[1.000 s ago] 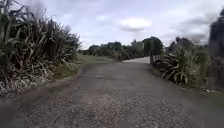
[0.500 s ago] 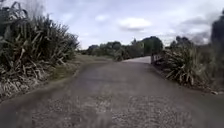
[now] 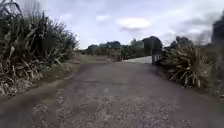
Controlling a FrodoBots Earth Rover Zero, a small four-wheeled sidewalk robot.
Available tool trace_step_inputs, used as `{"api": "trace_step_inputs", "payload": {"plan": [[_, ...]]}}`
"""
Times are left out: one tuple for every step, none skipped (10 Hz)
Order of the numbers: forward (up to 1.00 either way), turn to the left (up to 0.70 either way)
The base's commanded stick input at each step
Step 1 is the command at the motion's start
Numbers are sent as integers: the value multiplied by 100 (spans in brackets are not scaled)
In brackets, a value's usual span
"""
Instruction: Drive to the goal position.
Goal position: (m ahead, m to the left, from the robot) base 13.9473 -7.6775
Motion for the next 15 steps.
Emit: {"api": "trace_step_inputs", "payload": {"plan": [[70,0],[70,0],[70,0],[70,0],[70,0],[70,0],[70,0],[70,0],[70,0],[70,0],[70,0],[70,0],[70,0],[70,0],[70,0]]}}
